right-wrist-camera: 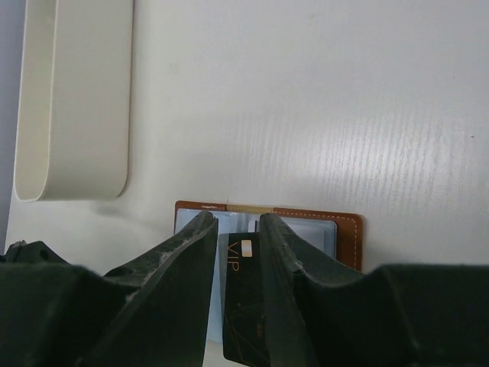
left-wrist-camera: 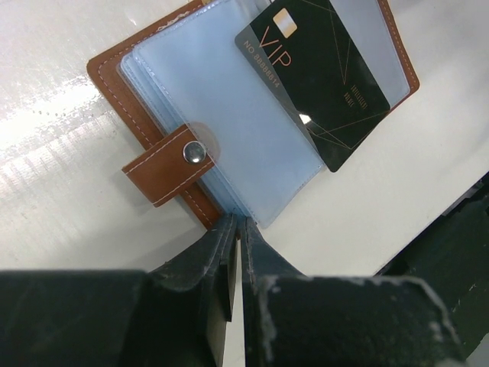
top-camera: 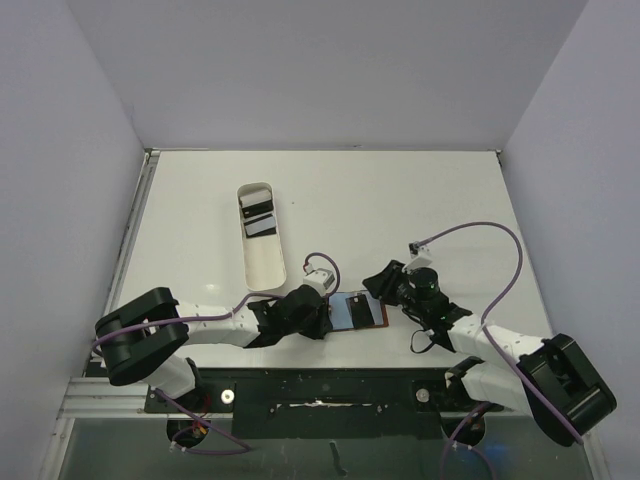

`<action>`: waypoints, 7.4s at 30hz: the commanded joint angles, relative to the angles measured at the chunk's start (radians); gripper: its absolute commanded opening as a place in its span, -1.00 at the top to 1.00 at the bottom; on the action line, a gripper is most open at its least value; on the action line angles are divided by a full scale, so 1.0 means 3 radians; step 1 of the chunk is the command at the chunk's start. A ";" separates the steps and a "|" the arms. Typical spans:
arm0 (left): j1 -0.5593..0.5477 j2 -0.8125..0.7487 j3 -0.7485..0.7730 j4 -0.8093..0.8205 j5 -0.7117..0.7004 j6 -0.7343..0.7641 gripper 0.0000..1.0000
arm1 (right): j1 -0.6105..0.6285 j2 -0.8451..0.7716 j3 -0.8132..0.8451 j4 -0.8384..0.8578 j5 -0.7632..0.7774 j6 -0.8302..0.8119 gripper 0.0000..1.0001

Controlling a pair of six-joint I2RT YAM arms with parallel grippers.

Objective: Put the credit cards into the card holder
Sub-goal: Insert the credit card into the card holder.

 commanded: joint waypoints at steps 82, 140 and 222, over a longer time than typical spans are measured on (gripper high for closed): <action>0.0476 0.0642 -0.0136 0.1192 0.0547 -0.0397 1.00 | 0.0075 0.0183 -0.0021 -0.0008 -0.0812 0.0318 0.80; 0.0456 -0.0085 -0.0480 0.0745 0.0409 -0.0429 0.96 | -0.0042 0.0587 -0.0264 0.0863 -0.0507 0.0221 1.00; 0.0420 -0.0150 -0.0348 0.0665 0.0249 -0.0366 0.97 | 0.0704 0.0558 0.0632 -0.0856 0.0339 0.0076 0.20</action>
